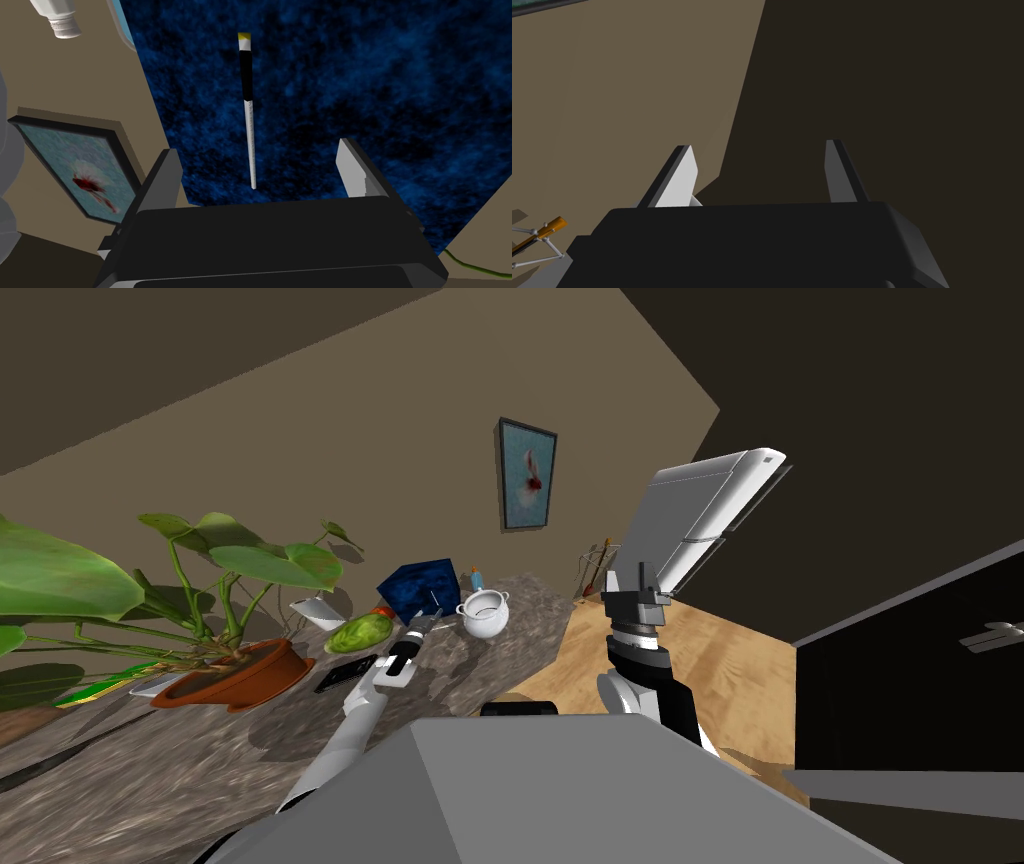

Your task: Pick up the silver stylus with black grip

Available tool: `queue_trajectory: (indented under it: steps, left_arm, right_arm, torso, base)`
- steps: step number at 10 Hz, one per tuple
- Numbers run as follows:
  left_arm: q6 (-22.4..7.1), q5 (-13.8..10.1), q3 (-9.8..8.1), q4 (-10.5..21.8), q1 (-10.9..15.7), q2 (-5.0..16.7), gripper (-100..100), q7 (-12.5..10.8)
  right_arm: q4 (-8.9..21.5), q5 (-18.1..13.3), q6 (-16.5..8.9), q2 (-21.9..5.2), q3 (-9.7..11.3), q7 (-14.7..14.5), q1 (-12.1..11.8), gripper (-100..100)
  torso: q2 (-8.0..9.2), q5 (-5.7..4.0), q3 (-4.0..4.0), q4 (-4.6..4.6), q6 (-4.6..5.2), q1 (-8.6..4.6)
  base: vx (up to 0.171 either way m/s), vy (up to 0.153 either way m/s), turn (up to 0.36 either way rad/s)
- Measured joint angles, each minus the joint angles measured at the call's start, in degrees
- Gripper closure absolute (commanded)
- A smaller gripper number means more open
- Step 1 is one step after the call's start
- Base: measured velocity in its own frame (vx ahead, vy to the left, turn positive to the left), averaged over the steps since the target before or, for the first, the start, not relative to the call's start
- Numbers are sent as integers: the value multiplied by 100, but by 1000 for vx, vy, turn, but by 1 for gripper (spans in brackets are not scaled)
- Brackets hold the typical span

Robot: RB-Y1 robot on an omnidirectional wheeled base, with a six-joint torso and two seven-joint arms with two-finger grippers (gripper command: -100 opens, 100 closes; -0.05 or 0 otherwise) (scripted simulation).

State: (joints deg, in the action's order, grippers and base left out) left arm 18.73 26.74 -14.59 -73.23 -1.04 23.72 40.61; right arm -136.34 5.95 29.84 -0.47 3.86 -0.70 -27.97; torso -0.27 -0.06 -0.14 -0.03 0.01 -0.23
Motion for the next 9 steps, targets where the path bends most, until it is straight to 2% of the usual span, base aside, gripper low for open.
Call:
queue_trajectory:
  steps: [1, 2, 3, 7, 9]
  left_arm:
    - [-26, -1, -4, 2, 9, 4, 0, -5]
    - [-23, -1, -3, 2, 9, 3, -100, -5]
    - [-23, -1, -3, 2, 9, 3, 100, -5]
    - [-23, -1, -3, 2, 9, 3, 100, -5]
    - [-23, -1, -3, 2, 9, 3, -100, -5]
  right_arm:
    - [0, 0, 0, 0, 0, 0, 0, 0]
    - [0, 0, 0, 0, 0, 0, 0, 0]
    - [0, 0, 0, 0, 0, 0, 0, 0]
    - [0, 0, 0, 0, -1, 0, 0, 0]
    - [0, 0, 0, 0, -1, 0, 0, 0]
  torso:
    - [6, 2, 3, 0, -2, 9]
    - [11, 4, 6, 2, -2, 17]
    - [13, 4, 7, 2, -2, 19]
    - [15, 5, 8, 3, -2, 21]
    - [15, 5, 8, 3, -2, 21]
  base:
    - [0, 0, 0]
    - [0, 0, 0]
    - [0, 0, 0]
    - [0, 0, 0]
    - [-8, -10, -24]
